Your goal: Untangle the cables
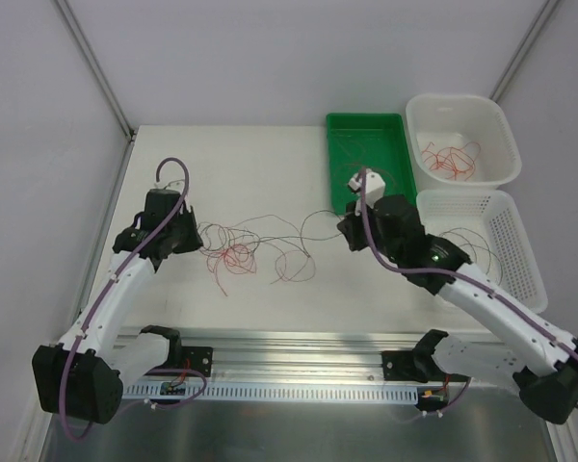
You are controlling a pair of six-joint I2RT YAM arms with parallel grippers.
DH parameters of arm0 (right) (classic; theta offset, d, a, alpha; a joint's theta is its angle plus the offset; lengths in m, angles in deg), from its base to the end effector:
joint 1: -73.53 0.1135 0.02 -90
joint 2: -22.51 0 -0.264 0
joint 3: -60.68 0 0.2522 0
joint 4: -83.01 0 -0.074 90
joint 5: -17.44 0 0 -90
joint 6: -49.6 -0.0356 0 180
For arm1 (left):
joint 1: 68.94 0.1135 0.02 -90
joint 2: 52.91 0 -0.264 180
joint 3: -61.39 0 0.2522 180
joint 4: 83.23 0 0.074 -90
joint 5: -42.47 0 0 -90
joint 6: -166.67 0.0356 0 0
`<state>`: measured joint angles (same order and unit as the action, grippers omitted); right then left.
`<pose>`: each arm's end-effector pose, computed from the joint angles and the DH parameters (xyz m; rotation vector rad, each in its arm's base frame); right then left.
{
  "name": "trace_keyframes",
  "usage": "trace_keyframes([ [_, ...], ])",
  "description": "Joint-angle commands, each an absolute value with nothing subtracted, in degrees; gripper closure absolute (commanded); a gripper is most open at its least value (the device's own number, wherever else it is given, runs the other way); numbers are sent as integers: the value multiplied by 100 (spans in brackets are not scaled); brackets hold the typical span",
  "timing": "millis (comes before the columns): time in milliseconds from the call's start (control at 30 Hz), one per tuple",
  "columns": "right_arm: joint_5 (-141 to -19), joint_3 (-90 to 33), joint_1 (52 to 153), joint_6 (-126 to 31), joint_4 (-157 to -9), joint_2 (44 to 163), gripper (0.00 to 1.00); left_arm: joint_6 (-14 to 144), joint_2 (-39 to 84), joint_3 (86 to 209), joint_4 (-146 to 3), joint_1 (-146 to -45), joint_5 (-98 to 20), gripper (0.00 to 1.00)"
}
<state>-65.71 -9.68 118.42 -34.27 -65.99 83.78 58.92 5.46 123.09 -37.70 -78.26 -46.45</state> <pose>0.1756 0.1689 0.3440 -0.7738 1.8059 0.3293 0.2116 -0.0354 0.2793 -0.1610 2.3160 -0.2620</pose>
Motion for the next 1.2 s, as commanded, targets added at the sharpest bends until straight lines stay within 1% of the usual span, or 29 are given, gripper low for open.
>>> trace_keyframes([
  [0,-5411,-793,11546,-3424,-5766,7394,99,5989,440,12305,-3625,-7641,-5368,100],
  [100,-5208,-766,11476,-3469,-5695,6875,99,5954,404,12322,-3633,-7615,-5439,100],
  [167,-5217,-828,11467,-3495,-5493,6891,99,5919,422,12375,-3625,-7615,-5395,100],
  [400,-5471,-776,11467,-3863,-5097,7708,99,5866,422,12849,-3494,-7615,-4341,100],
  [500,-5603,-688,11458,-4170,-5114,8182,98,5831,290,13367,-3318,-7615,-3973,100],
  [633,-5648,-538,11458,-4338,-5325,8710,98,5813,124,14524,-3028,-7615,-3138,100],
  [733,-5761,-512,11467,-4400,-5474,9026,98,5699,0,15027,-3027,-7615,-2655,100],
  [800,-5867,-538,11458,-4435,-5501,9089,98,5716,-61,15134,-3027,-7615,-2609,100],
  [900,-5911,-564,11467,-4436,-5511,8914,99,5839,-106,14925,-3027,-7615,-3047,100],
  [1000,-5815,-791,11458,-4295,-5257,8624,99,5953,34,14215,-3027,-7615,-3487,100],
  [1167,-5455,-1407,11467,-4084,-4685,8096,99,6068,711,13440,-3044,-7615,-3847,99],
])
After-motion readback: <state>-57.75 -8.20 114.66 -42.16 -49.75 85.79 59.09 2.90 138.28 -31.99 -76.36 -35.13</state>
